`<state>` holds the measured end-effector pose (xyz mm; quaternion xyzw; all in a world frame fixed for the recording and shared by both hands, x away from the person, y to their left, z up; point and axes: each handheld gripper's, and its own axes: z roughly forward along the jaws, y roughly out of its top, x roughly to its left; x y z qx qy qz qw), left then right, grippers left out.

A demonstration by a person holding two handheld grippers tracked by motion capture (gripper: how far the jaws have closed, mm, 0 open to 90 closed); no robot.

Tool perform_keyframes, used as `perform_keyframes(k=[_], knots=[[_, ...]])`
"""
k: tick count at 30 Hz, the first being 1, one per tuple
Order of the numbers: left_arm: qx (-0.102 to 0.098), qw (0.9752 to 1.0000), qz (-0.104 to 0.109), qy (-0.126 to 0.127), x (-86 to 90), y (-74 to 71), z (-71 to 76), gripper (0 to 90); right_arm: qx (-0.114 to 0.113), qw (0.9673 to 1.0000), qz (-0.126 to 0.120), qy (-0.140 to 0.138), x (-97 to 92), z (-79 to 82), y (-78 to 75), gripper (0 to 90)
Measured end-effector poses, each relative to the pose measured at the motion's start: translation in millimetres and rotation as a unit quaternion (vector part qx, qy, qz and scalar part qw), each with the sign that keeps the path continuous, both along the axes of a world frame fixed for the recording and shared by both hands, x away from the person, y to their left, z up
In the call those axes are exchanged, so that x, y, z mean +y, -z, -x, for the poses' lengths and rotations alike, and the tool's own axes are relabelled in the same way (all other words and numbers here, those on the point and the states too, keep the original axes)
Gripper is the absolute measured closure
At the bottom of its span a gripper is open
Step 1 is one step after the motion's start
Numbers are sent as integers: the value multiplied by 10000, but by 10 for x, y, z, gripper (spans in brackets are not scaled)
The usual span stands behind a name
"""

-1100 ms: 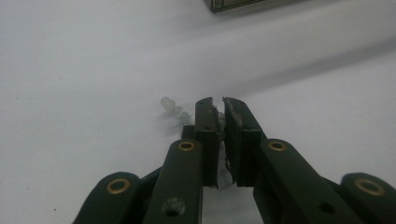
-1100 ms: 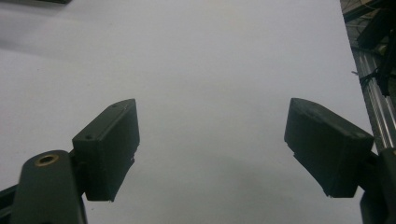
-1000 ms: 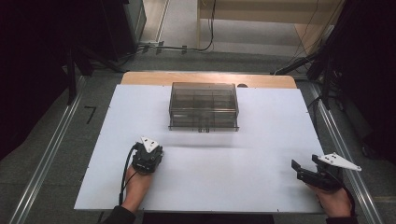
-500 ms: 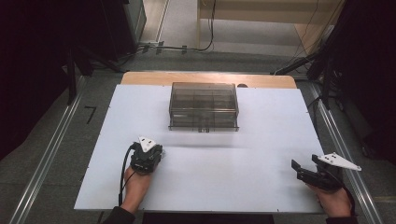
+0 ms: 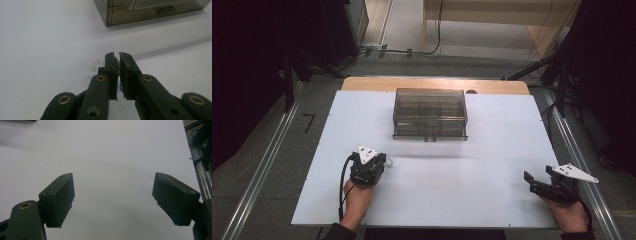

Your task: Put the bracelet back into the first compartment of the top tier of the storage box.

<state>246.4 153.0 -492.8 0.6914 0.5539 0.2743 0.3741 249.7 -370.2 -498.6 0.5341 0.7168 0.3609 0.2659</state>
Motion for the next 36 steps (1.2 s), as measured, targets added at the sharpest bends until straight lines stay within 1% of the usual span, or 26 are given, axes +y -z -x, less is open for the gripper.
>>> perform_keyframes(k=[10, 19, 28, 36], knots=[[-202, 9998, 85, -23, -5, -81, 9, 848, 24, 10000, 7, 6, 5, -4, 4, 167], [-298, 9994, 161, -69, 6, -157, 19, 849, 23, 10000, 12, 7, 7, -6, 6, 167], [-504, 9984, 234, -78, -8, -258, 19, 849, 23, 10000, 15, 5, 8, -7, 8, 167], [-632, 9975, 296, -76, -21, -343, 7, 849, 24, 10000, 9, -3, 10, -9, 10, 166]])
